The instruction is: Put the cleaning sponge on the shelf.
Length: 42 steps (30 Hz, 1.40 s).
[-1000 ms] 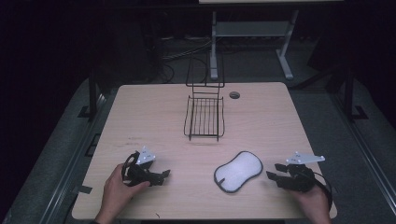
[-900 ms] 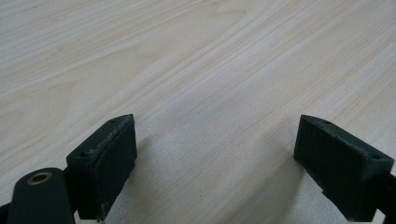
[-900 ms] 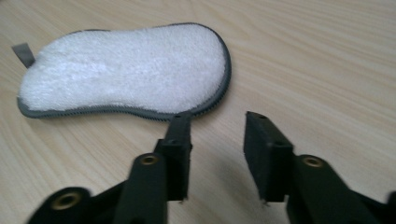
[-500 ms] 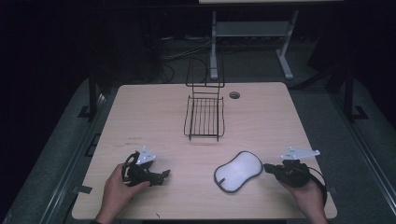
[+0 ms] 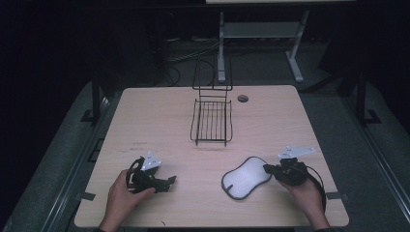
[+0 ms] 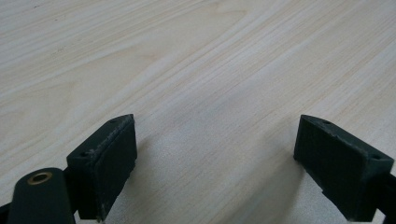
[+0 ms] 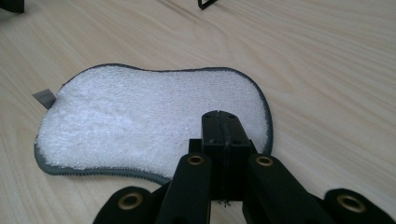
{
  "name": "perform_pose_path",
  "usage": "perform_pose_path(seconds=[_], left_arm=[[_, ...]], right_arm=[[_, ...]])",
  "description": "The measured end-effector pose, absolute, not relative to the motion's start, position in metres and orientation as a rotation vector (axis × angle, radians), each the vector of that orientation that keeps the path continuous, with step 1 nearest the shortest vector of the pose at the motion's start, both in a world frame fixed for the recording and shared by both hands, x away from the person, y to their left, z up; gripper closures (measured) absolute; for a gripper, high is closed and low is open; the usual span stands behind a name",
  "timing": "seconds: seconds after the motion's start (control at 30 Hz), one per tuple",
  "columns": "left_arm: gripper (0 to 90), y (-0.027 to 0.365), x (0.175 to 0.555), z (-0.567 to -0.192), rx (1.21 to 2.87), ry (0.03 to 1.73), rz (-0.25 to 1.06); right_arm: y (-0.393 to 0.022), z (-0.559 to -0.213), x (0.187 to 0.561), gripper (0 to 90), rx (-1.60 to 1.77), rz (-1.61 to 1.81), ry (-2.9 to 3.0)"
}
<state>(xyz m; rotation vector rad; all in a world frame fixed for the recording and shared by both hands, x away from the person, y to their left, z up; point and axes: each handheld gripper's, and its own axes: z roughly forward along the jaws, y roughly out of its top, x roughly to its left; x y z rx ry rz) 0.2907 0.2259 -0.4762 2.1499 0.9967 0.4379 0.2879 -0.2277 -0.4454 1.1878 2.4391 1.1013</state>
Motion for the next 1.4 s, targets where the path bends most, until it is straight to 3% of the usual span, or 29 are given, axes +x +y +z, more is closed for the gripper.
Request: perform_pose_path(seconds=[1.0, 1.4], left_arm=[[12.4, 0.226, 0.291, -0.476, 2.150, 0.997, 0.438], [12.5, 0.226, 0.291, -0.476, 2.152, 0.996, 0.439]], right_arm=[[-0.183, -0.454, 0.327, 89.9, 1.137, 1.062, 2.453], [-0.163, -0.442, 0.298, 89.8, 1.059, 1.207, 2.521]])
